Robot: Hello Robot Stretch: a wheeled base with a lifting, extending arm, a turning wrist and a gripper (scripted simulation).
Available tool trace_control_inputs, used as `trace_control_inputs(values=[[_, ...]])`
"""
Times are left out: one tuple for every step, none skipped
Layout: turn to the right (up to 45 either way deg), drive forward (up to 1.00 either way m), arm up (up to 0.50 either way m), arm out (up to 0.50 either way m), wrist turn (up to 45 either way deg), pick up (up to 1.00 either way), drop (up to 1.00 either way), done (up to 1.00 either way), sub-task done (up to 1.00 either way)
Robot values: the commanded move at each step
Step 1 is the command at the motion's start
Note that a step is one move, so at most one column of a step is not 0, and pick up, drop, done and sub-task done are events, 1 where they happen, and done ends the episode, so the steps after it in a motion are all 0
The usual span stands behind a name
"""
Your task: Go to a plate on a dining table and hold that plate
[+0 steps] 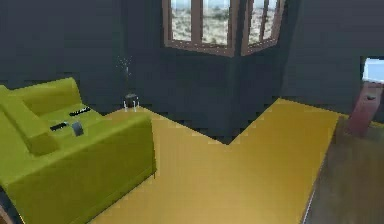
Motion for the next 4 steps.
trace_control_inputs(values=[[-3.0,0.00,0.00,0.00,0.0,0.00,0.00,0.00,0.00],[0.0,0.40,0.00,0.00,0.0,0.00,0.00,0.00,0.00],[-3.0,0.00,0.00,0.00,0.0,0.00,0.00,0.00,0.00],[0.0,0.15,0.00,0.00,0.0,0.00,0.00,0.00,0.00]])
